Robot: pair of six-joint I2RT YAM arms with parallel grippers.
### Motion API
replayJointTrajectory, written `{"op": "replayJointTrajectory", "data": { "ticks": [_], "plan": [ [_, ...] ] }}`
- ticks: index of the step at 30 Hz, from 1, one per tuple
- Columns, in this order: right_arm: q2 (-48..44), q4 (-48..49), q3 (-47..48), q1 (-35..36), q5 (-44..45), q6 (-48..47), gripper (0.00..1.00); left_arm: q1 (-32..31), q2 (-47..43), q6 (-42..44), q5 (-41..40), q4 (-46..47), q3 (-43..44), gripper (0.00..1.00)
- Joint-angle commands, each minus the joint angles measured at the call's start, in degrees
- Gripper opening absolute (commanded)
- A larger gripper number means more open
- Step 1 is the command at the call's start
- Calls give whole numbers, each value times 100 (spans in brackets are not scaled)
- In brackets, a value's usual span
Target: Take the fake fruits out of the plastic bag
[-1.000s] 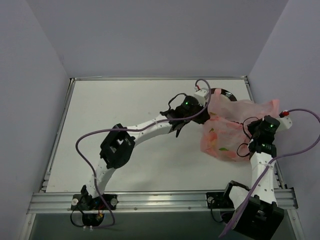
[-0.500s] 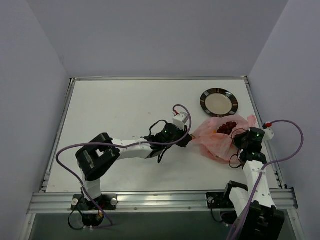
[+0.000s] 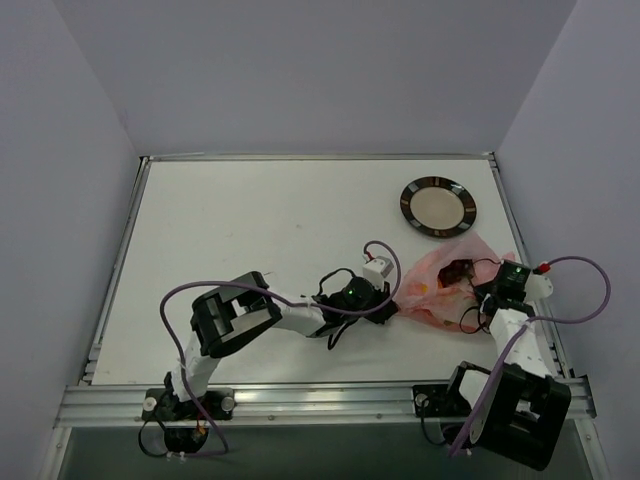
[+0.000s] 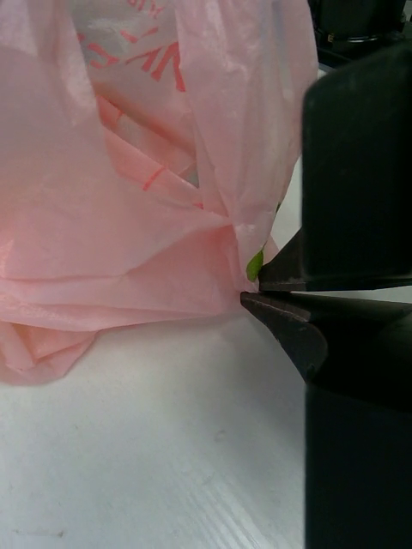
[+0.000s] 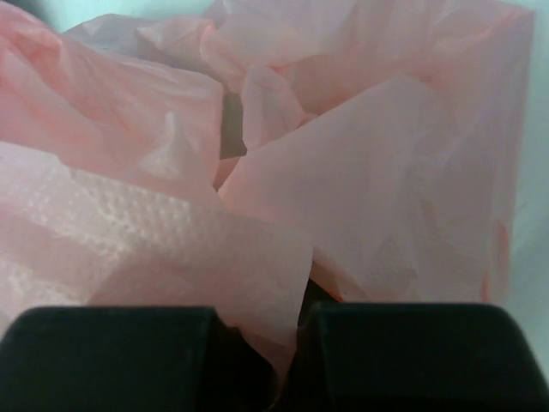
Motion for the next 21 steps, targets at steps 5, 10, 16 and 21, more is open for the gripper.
{"op": "replayJointTrajectory", "data": {
  "ticks": [5, 10, 16, 21],
  "plan": [
    [2016, 1906, 643, 1452, -780, -310, 0, -30, -1139, 25, -771, 303, -662, 2],
    [2020, 2345, 1050, 2578, -197, -355, 0, -57, -1466, 87, -1055, 30, -874, 2],
    [1440, 1820, 778, 2157, 233, -610, 0, -127, -1668, 113, -1178, -110, -944, 4],
    [930, 1397, 269, 1261, 120, -803, 1, -127, -2115, 315, -1441, -514, -874, 8]
  ]
}}
